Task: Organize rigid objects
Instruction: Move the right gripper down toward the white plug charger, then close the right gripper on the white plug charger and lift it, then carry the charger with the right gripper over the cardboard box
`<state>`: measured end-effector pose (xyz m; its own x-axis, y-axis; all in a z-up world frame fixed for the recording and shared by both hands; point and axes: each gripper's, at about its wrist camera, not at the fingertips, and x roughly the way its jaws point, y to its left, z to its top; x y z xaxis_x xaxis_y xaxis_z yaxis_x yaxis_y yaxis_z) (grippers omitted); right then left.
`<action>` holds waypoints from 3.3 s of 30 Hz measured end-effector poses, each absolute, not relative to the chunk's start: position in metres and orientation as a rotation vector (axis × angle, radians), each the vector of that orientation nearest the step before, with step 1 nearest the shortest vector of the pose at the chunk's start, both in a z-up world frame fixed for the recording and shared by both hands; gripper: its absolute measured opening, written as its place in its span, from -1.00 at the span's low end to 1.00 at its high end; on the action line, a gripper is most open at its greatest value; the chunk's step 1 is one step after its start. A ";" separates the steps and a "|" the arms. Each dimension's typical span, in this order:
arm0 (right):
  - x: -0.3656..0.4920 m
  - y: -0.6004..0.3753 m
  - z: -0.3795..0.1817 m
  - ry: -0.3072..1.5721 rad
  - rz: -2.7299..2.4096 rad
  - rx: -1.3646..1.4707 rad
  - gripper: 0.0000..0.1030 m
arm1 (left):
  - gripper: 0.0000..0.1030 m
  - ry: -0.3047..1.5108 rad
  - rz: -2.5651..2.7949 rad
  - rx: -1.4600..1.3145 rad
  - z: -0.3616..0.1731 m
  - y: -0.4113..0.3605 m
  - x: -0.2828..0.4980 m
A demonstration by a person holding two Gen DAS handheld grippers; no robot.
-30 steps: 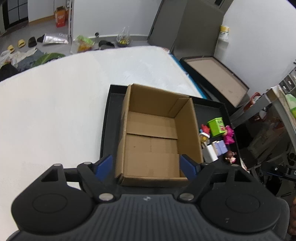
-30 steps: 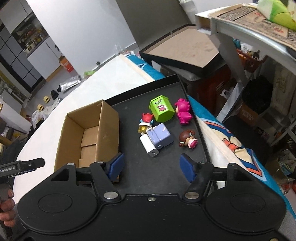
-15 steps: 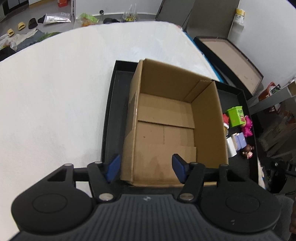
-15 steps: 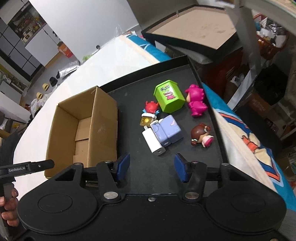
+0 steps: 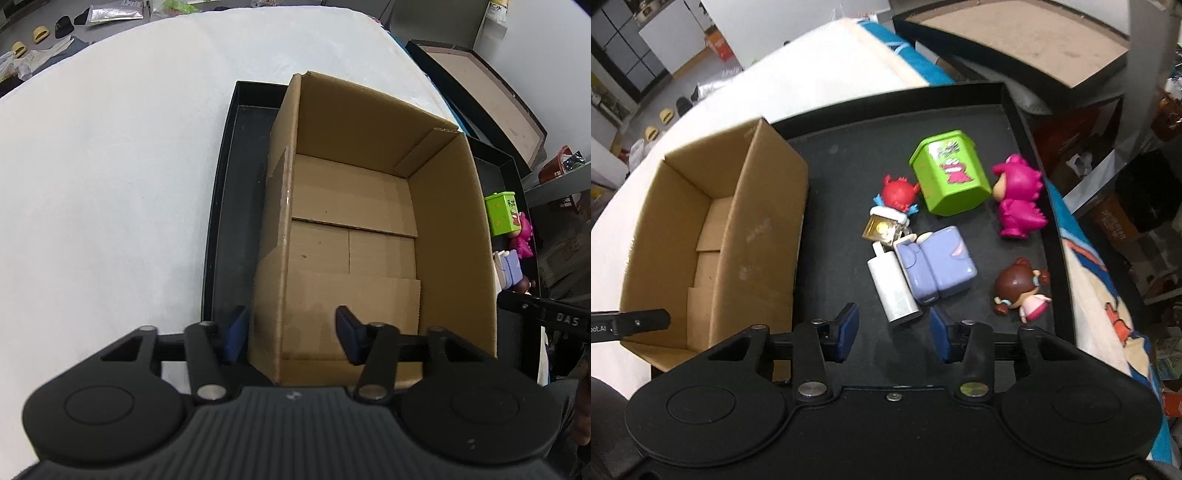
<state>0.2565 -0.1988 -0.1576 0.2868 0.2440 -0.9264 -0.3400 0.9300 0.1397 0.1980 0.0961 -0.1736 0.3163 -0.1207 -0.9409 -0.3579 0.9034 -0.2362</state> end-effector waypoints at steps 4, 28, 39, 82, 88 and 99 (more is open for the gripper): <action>0.259 -0.190 -0.168 1.235 0.389 -0.126 -0.20 | -0.47 1.264 0.185 -0.420 -0.179 0.097 0.200; 0.237 -0.212 -0.177 1.285 0.366 -0.061 -0.54 | -0.72 1.349 0.187 -0.278 -0.180 0.081 0.198; 0.227 -0.208 -0.178 1.333 0.370 -0.066 -0.50 | -0.71 1.382 0.181 -0.376 -0.199 0.093 0.213; 0.233 -0.171 -0.127 1.206 0.310 -0.147 -0.59 | -0.55 1.324 0.125 -0.490 -0.187 0.118 0.187; 0.231 -0.160 -0.105 1.164 0.331 -0.140 -0.59 | -0.52 1.298 0.143 -0.537 -0.183 0.127 0.183; 0.231 -0.131 -0.071 1.087 0.392 -0.131 -0.59 | -0.51 1.247 0.122 -0.575 -0.174 0.132 0.175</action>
